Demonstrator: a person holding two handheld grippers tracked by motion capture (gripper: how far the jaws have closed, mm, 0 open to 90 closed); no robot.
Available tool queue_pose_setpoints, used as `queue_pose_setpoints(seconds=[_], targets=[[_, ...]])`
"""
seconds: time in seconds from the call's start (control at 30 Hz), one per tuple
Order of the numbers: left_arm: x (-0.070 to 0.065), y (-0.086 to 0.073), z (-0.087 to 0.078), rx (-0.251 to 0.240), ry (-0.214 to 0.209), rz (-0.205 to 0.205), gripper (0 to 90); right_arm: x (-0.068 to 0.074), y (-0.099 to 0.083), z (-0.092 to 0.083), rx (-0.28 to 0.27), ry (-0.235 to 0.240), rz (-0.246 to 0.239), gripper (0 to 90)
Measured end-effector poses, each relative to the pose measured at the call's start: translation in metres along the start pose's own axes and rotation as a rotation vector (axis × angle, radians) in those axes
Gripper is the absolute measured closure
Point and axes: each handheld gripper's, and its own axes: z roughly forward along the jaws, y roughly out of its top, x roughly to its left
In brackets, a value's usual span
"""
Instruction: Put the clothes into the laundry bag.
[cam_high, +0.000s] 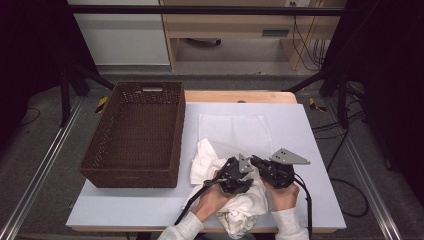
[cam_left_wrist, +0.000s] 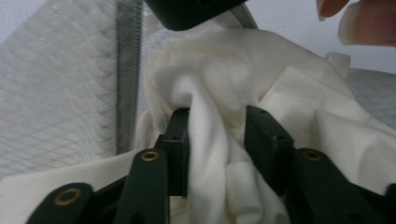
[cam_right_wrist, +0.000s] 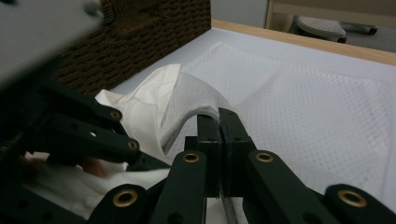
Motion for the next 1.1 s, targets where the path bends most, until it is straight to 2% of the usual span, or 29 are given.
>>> queue_pose_setpoints(seconds=[0.03,0.07,0.1,0.13,0.17,0.2,0.27,0.3,0.37,0.4,0.47,0.5,0.57,0.63,0.7,0.77,0.83,0.9,0.93,0.97,1.0,1.03,1.07,1.1], targets=[[0.001,-0.004,-0.011,-0.069,0.002,-0.027,40.2,-0.003,-0.002,0.0,0.005,-0.001,0.012,88.6],[0.001,-0.004,-0.011,-0.069,0.002,-0.027,32.8,-0.003,-0.002,0.0,0.005,-0.001,0.012,88.6],[0.001,-0.005,-0.024,-0.119,0.019,-0.029,26.1,-0.005,-0.003,0.0,0.008,-0.007,0.013,88.6],[0.001,-0.005,-0.024,-0.119,0.019,-0.029,23.0,-0.005,-0.003,0.0,0.008,-0.007,0.013,88.6],[0.004,-0.009,-0.045,-0.16,-0.011,-0.048,23.1,-0.007,-0.004,-0.001,0.012,-0.009,0.02,88.6],[0.004,-0.009,-0.045,-0.16,-0.011,-0.048,22.7,-0.007,-0.004,-0.001,0.012,-0.009,0.02,88.6],[0.005,-0.014,-0.061,-0.19,-0.014,-0.05,22.0,-0.007,-0.005,-0.001,0.019,-0.015,0.018,88.7],[0.005,-0.022,-0.074,-0.186,-0.001,-0.046,20.5,-0.008,-0.006,-0.001,0.023,-0.016,0.018,88.6],[0.005,-0.028,-0.078,-0.18,0.002,-0.042,20.6,-0.008,-0.006,-0.001,0.024,-0.016,0.019,88.6],[0.005,-0.034,-0.079,-0.164,0.001,-0.045,25.4,-0.008,-0.007,-0.001,0.027,-0.017,0.021,88.6],[0.006,-0.049,-0.072,-0.134,-0.003,-0.065,28.4,-0.007,-0.007,0.0,0.028,-0.017,0.021,88.6],[0.008,-0.057,-0.064,-0.13,-0.029,-0.091,33.1,-0.007,-0.007,0.0,0.029,-0.018,0.019,88.7],[0.012,-0.065,-0.056,-0.167,-0.076,-0.141,43.1,-0.006,-0.007,0.002,0.032,-0.018,0.019,88.7],[0.013,-0.066,-0.053,-0.207,-0.082,-0.168,55.5,-0.005,-0.008,0.003,0.038,-0.016,0.014,88.7],[0.008,-0.062,-0.055,-0.227,-0.051,-0.147,71.0,-0.004,-0.009,0.005,0.042,-0.013,0.015,88.7],[0.003,-0.058,-0.059,-0.265,-0.039,-0.124,72.7,-0.004,-0.009,0.005,0.043,-0.012,0.015,88.7],[-0.003,-0.048,-0.064,-0.316,-0.057,-0.111,74.6,-0.003,-0.009,0.005,0.042,-0.006,0.016,88.8],[-0.011,-0.036,-0.062,-0.31,-0.049,-0.076,74.3,0.0,-0.008,0.007,0.039,0.001,0.01,88.8],[-0.016,-0.029,-0.057,-0.297,-0.024,-0.043,74.3,0.0,-0.008,0.007,0.039,0.001,0.01,88.8],[-0.018,-0.025,-0.052,-0.285,-0.01,-0.028,74.2,0.001,-0.007,0.006,0.04,0.001,0.009,88.8],[-0.022,-0.015,-0.032,-0.207,0.067,0.005,74.2,0.002,-0.007,0.005,0.03,0.001,0.007,88.8],[-0.022,-0.015,-0.032,-0.207,0.067,0.005,74.2,0.002,-0.007,0.005,0.03,0.001,0.007,88.8],[-0.021,-0.013,-0.021,-0.178,0.082,0.006,74.2,0.001,-0.006,0.003,0.028,-0.002,0.005,88.8],[-0.018,-0.012,-0.01,-0.138,0.075,-0.002,74.1,0.001,-0.005,0.002,0.024,-0.002,0.01,88.8]])
